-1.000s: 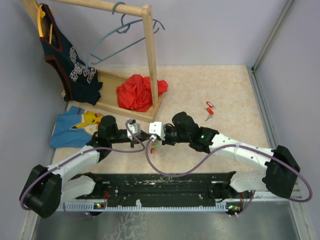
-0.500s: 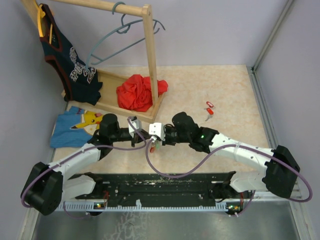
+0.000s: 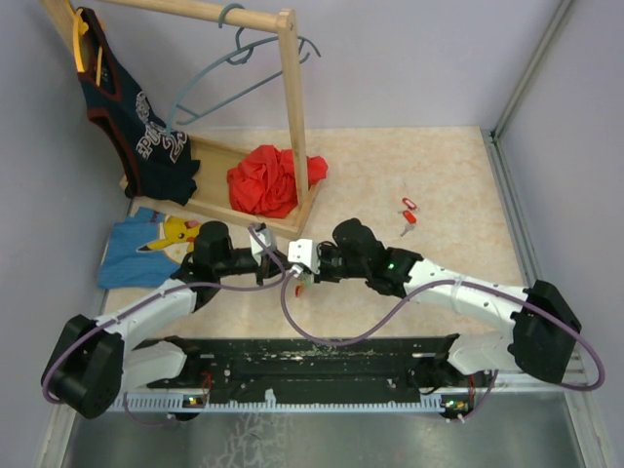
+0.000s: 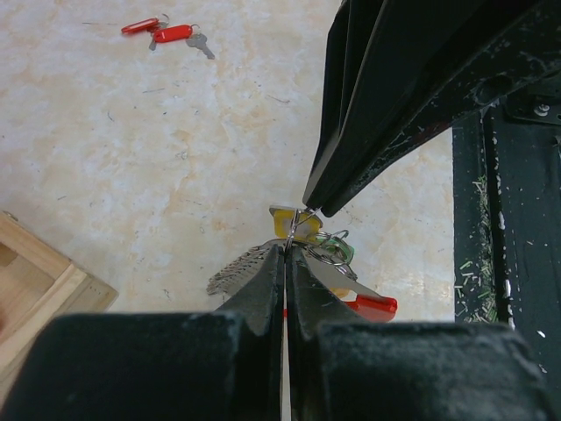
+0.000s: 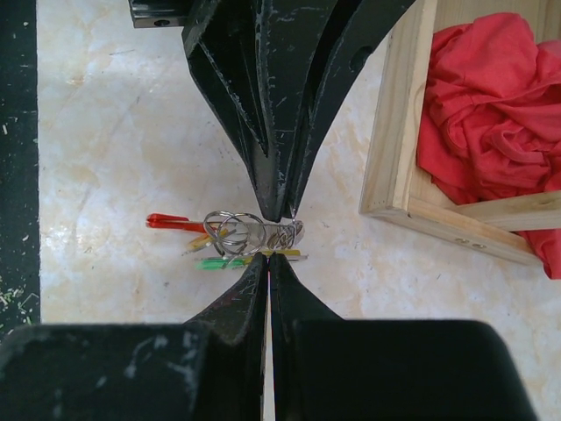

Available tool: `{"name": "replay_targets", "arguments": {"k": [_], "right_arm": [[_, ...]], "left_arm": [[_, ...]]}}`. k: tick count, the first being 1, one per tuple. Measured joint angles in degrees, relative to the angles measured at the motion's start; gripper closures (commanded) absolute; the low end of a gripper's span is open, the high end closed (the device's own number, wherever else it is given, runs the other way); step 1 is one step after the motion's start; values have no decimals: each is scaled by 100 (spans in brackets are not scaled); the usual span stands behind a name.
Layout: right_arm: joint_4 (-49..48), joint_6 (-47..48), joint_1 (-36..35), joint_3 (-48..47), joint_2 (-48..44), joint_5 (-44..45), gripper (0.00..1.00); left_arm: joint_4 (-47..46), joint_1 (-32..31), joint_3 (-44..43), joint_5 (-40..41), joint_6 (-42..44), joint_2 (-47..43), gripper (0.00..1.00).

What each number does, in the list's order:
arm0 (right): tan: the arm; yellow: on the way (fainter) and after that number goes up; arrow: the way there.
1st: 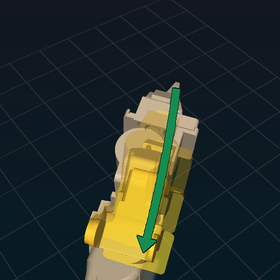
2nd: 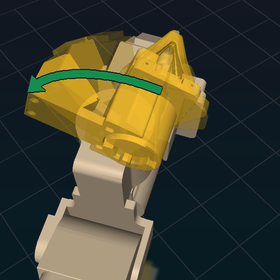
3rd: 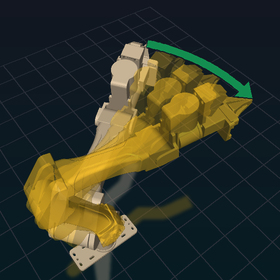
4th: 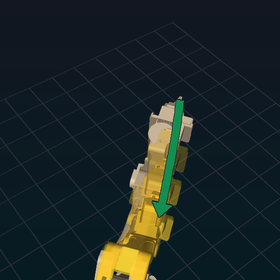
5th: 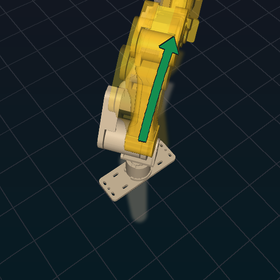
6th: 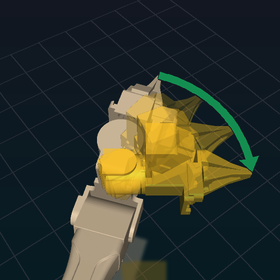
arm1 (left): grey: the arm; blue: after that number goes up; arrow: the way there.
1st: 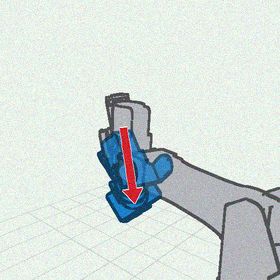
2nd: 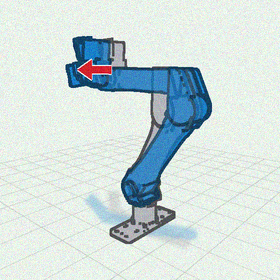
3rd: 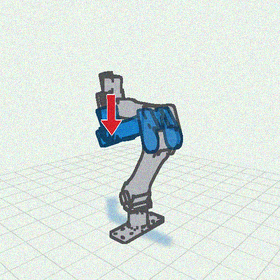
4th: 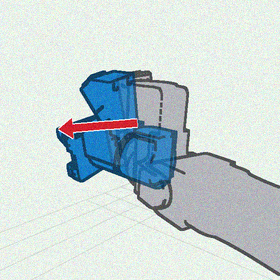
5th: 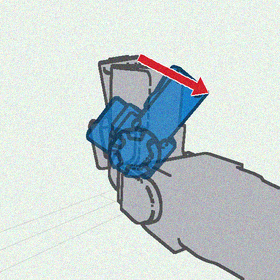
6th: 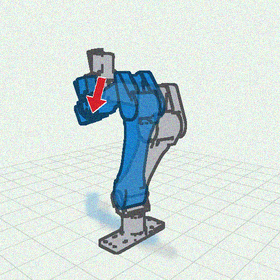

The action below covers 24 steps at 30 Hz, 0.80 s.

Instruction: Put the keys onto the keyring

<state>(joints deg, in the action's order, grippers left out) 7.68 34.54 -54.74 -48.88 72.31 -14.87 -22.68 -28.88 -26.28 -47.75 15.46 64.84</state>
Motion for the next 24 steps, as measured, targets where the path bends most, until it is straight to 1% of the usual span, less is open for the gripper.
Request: {"name": "replay_targets", "arguments": {"k": [11, 16, 18, 20, 24], "right_arm": [[-94, 44, 0, -2, 168, 20, 100], [-337, 22, 0, 109, 136, 149, 100], [-483, -15, 0, 236, 90, 155, 94], [-651, -79, 7, 358, 42, 144, 89], [-942, -247, 92, 651, -28, 44, 86]], "left_arm": [[-61, 0, 0, 111, -243, 0, 100], [-345, 0, 103, 219, -417, -33, 100], [-498, 0, 181, 227, -487, -46, 100], [-678, 0, 269, 223, -544, -46, 100], [-953, 0, 339, 201, -605, -46, 100]]}}
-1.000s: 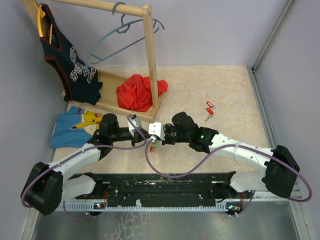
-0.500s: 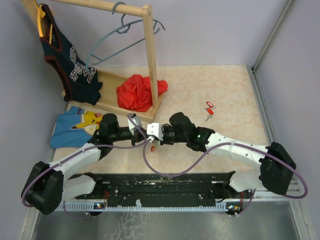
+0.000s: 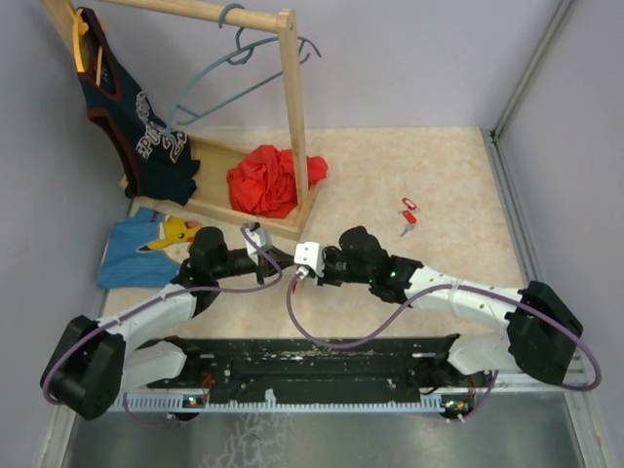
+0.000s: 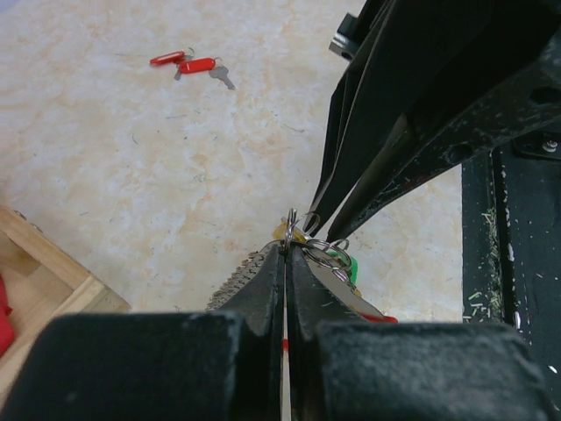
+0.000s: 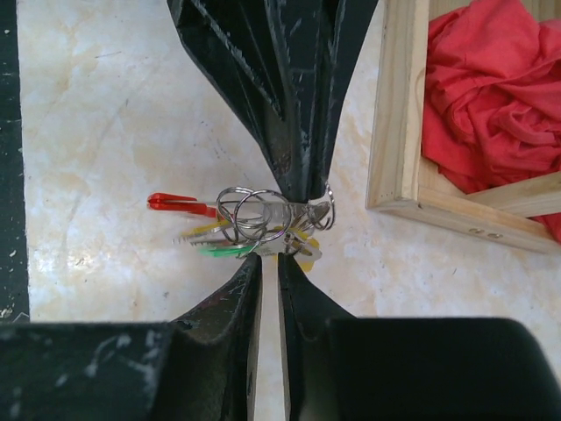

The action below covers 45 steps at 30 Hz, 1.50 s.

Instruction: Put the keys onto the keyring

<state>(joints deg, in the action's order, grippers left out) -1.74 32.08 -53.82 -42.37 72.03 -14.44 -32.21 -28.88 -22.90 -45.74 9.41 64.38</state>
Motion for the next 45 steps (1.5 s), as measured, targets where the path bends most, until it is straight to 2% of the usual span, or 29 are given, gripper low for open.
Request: {"name": "replay_targets", "arguments": {"k": [17, 26, 31, 45], "right_arm": [[-1069, -457, 254, 612, -334, -260, 77], [-1394, -588, 269, 638, -332, -413, 77], [-1572, -662, 269, 638, -317, -426, 80], [-1563, -671, 302, 713, -284, -376, 81]], "left_arm": [[-426, 4, 90, -107, -17, -4, 100], [-546, 4, 142, -190, -17, -4, 100], [-592, 4, 164, -232, -17, -4, 100], [-678, 4, 243, -232, -17, -66, 100]]}}
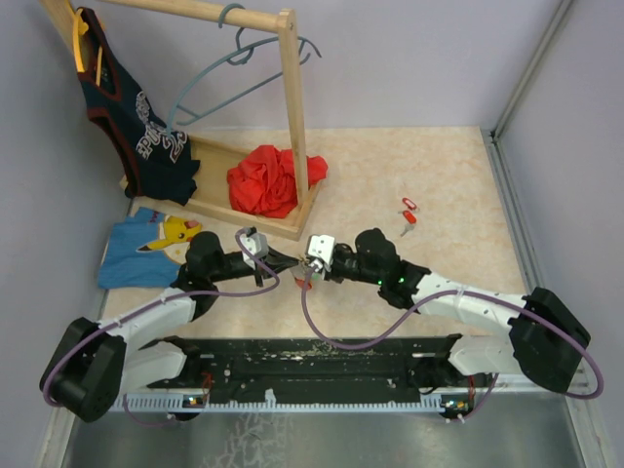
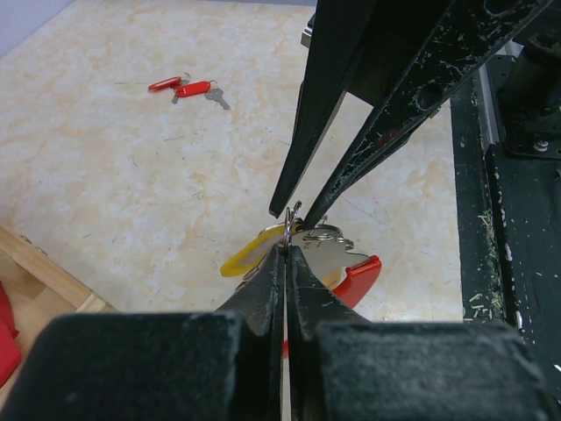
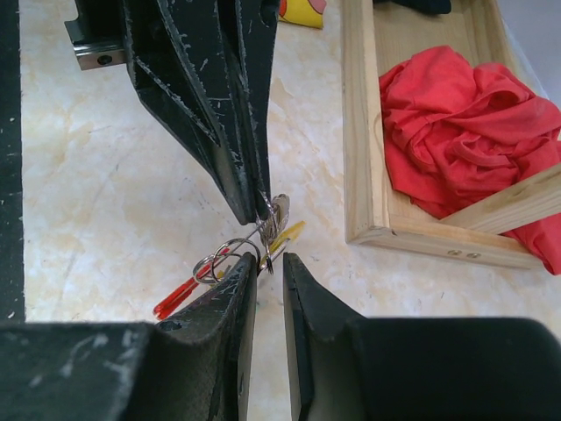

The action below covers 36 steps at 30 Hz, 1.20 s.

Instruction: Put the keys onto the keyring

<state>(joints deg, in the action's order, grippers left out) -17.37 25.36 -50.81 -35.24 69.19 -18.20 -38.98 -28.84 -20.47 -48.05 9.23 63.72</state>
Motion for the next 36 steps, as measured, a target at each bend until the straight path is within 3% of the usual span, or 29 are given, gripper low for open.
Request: {"name": "replay_targets", "arguments": {"k": [36], "right_arm": [[485, 33, 85, -11, -201, -149, 78]], "left_arm": [[-9, 0, 15, 2, 24, -7, 100]]}}
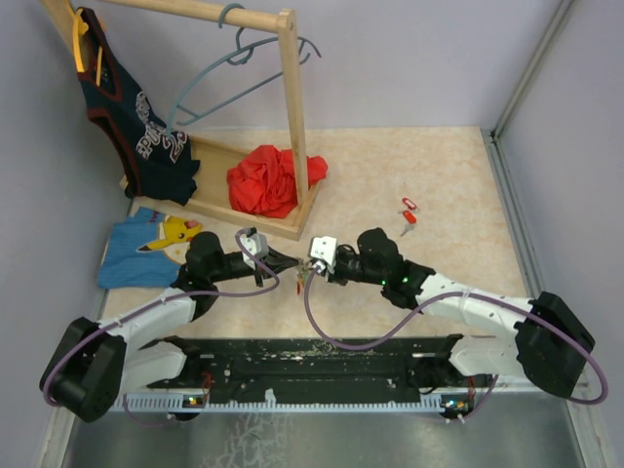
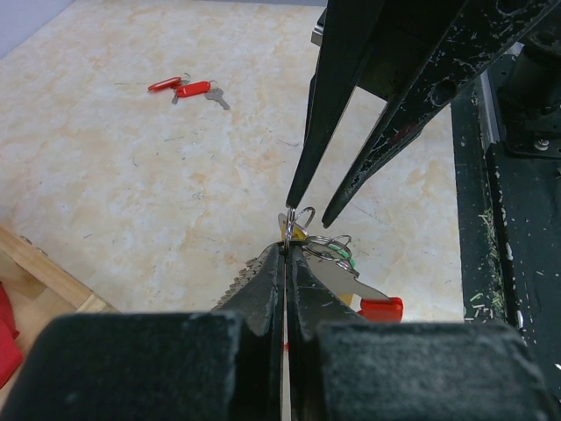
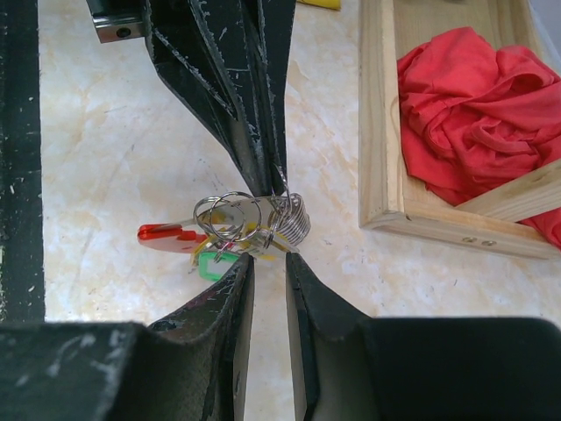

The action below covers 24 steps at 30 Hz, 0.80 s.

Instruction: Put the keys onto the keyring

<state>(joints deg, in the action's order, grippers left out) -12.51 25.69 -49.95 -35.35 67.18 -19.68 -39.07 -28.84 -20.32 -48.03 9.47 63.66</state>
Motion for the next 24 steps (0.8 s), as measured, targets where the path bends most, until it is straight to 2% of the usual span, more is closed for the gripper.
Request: {"name": "replay_targets", "arguments": {"k": [15, 24], "right_arm": [[-291, -48, 0, 0, 142, -39, 81], [-341, -72, 0, -2, 201, -57, 92]], "left_arm": [[-87, 0, 0, -96, 0, 52, 100], [-111, 2, 0, -118, -2, 74, 100]]}}
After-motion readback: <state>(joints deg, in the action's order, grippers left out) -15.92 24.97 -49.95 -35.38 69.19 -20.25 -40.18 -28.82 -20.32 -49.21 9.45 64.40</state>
